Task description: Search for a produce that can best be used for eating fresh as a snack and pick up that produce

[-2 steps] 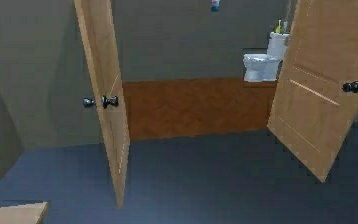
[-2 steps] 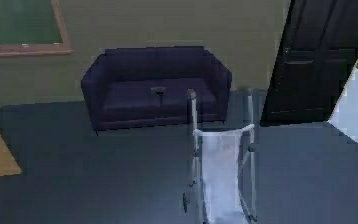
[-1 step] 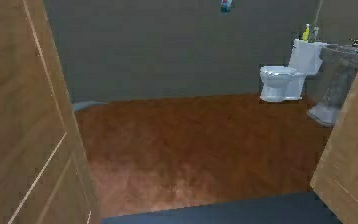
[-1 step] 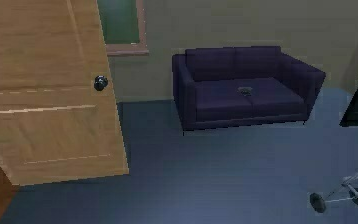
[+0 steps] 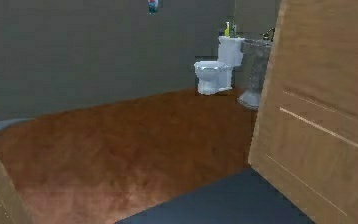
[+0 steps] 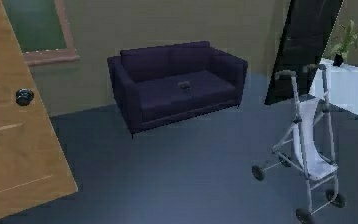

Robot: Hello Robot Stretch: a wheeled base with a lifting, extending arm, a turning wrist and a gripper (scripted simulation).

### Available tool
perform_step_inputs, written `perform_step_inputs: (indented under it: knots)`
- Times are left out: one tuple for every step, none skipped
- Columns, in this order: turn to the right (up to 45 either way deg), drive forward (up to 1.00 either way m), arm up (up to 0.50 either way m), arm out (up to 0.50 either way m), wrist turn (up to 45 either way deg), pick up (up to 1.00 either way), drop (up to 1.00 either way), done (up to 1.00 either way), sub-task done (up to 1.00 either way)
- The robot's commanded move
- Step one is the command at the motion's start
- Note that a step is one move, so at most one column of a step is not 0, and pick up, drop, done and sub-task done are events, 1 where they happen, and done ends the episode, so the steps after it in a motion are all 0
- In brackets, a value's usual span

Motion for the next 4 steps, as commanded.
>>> perform_step_inputs:
  knots:
    - [0.0,0.1,0.0,0.0,0.0,0.0,0.0,0.0,0.0]
    - [-24.0,0.0,0.0,0.0,0.0,0.0,0.0,0.0,0.0]
    - [0.0,0.4,0.0,0.0,0.0,0.0,0.0,0.0,0.0]
    - [0.0,0.9,0.0,0.0,0.0,0.0,0.0,0.0,0.0]
